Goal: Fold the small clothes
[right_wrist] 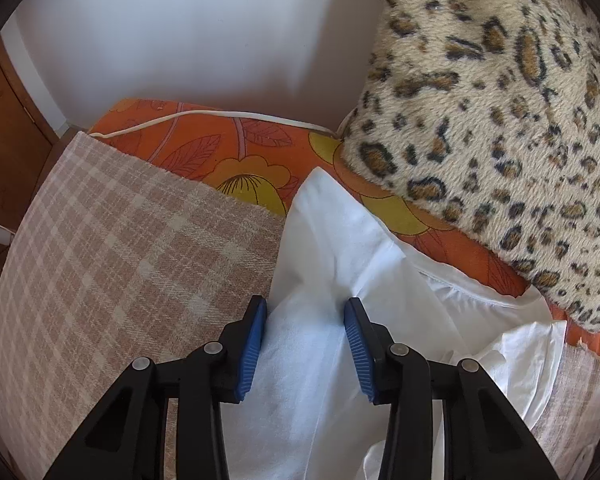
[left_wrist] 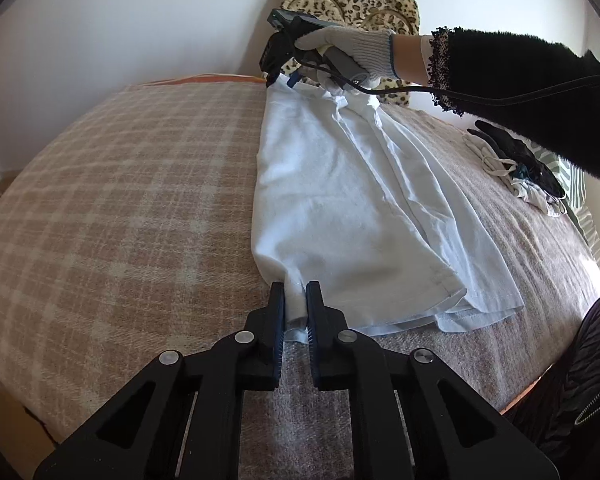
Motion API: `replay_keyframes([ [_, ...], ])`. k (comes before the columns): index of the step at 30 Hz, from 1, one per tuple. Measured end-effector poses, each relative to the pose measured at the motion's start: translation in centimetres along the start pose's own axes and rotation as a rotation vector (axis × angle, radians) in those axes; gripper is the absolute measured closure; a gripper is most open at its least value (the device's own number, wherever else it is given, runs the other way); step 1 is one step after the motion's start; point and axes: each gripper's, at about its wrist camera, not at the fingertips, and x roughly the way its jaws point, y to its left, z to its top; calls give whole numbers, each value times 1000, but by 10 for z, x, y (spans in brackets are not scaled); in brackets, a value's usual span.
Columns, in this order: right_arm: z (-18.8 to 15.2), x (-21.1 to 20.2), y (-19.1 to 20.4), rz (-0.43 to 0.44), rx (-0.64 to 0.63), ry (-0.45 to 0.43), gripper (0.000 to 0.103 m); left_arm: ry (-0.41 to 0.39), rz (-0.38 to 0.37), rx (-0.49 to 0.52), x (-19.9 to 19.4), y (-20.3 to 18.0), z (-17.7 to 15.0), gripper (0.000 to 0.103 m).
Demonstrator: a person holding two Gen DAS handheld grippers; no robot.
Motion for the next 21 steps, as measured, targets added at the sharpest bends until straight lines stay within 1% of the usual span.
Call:
replay_keyframes([
  [1,0,-1,-1,-6,9,-1,70,-2,-24,-34,-1,5,0,96],
  [2,0,-2,-3,-14,17,-2,74,-1,-48,-75,-1,9,-1,96],
  [3,0,-4,-7,-18,24,-5,82,-3,-59,-111,-3,16,-1,96],
  [4,0,-6,-9,-17,32,-8,87,-12,-61,-140,-6,22,-1,97],
  [5,0,-8,-12,-1,48,-9,99,-20,-62,-168,-10,28,-3,97],
  [6,2,-11,-16,22,68,-12,100,-25,-63,-191,-13,33,-4,97],
  [7,3,-14,-19,44,87,-21,101,-27,-62,-200,-14,35,-5,99],
  [9,6,-17,-20,72,100,-33,101,-36,-55,-208,-16,36,-6,99],
  [11,7,-14,-16,60,86,-34,101,-40,-41,-221,-16,36,-7,99],
  [12,6,-10,-14,54,83,-28,101,-37,-26,-228,-16,37,-6,97],
  [14,6,-2,-6,30,58,-16,100,-37,10,-229,-17,33,-1,89],
  [15,6,-2,-3,26,39,-16,95,-54,10,-228,-19,32,2,88],
  [17,8,-5,3,27,7,-10,74,-77,9,-201,-22,26,8,77],
  [18,9,-8,8,22,-2,-17,59,-71,6,-174,-19,20,10,74],
  [19,9,-10,9,18,-12,-25,57,-52,1,-148,-13,15,13,71],
  [21,12,-13,15,6,-44,-14,59,-4,9,-133,1,9,13,71],
])
